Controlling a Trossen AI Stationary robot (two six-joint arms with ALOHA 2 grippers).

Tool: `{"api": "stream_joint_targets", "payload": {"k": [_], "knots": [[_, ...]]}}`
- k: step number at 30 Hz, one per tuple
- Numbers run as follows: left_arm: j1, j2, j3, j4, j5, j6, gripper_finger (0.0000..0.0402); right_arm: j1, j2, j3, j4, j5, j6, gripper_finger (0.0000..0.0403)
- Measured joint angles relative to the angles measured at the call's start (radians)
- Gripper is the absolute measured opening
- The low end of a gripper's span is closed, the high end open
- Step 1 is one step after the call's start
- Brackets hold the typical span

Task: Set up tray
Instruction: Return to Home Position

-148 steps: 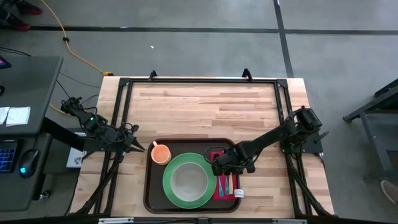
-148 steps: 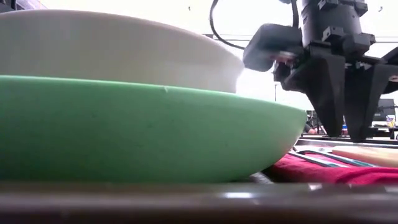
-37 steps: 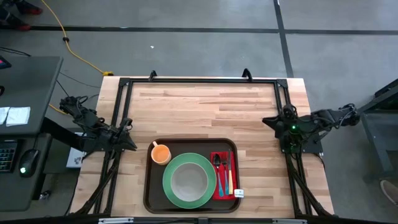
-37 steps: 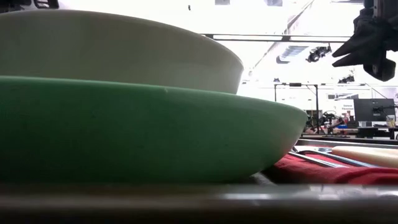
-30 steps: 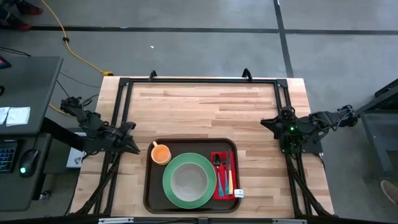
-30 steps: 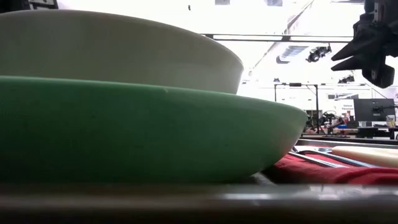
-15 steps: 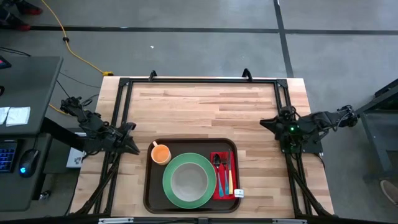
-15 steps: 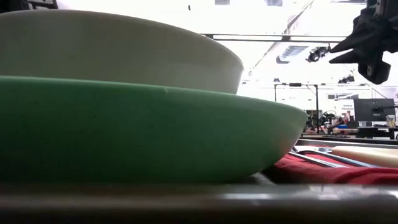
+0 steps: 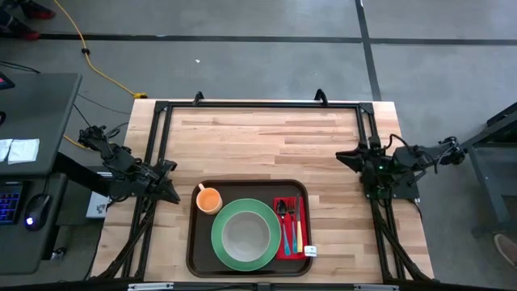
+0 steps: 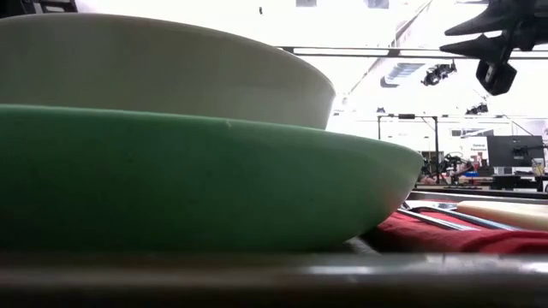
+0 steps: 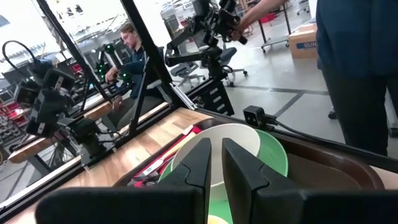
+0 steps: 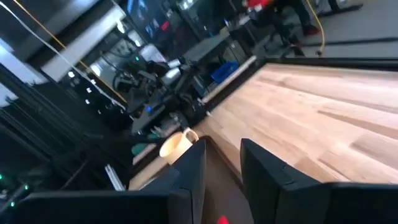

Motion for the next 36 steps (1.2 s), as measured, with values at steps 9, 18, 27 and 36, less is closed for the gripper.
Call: {"api": "stream_joint_targets", "payload": {"k": [9,18,27,36], "knots": [[0.0,0.0,0.0,0.001,0.023,-0.011,0.0072,0.0,-0.04,-0.305,0.404,-0.04,0.01,0.0079],[0.0,0.0,0.0,-0.043,0.044,-0.027,0.0072,0.0,-0.104,-0.282,0.326,-0.007,-0.029,0.0079],[0.0,0.0,0.0,-0.061,0.042,0.028,0.0072,0.0,-0.104,-0.272,0.298,0.002,-0.005,0.0079],[0.0,-0.001,-0.032,-0.007,0.042,0.115,0.0072,0.0,-0.103,-0.272,0.284,0.02,-0.048,0.0079]]}}
